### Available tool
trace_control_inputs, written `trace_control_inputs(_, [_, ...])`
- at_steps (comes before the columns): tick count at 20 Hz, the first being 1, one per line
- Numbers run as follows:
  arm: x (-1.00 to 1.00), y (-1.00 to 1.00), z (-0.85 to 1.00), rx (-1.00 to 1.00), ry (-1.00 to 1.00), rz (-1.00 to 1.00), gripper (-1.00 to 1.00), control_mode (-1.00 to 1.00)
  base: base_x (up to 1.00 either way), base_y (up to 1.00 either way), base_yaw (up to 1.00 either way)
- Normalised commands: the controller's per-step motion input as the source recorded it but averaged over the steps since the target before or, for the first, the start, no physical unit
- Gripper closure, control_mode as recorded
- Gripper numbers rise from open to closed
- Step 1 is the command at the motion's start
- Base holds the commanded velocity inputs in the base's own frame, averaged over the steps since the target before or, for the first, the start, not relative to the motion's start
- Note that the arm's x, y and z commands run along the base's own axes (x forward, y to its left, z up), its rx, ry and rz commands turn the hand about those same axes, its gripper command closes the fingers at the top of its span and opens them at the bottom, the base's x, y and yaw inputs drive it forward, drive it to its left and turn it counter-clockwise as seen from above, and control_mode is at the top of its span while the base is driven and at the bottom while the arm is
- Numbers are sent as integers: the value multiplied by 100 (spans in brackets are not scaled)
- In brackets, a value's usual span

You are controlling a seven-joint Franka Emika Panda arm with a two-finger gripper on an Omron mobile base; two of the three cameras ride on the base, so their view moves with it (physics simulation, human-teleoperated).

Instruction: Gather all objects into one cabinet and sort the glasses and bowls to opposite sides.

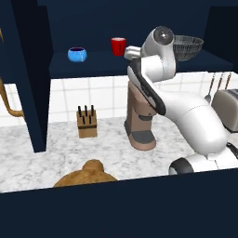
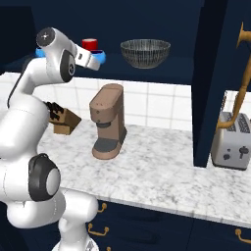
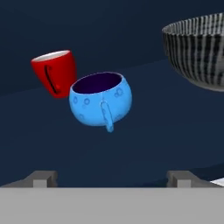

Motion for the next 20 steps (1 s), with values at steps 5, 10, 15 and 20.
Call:
trace_control_inputs(5, [25, -2, 2, 4, 0, -1, -100, -100, 0, 0, 0])
trace_control_inputs(10, [25, 0, 0, 3, 6, 0, -100, -100, 0, 0, 0])
trace_control_inputs(15, [36, 0, 0, 0, 5, 0, -100, -100, 0, 0, 0])
trace_control_inputs(20, [33, 0, 0, 0, 0, 0, -100, -100, 0, 0, 0])
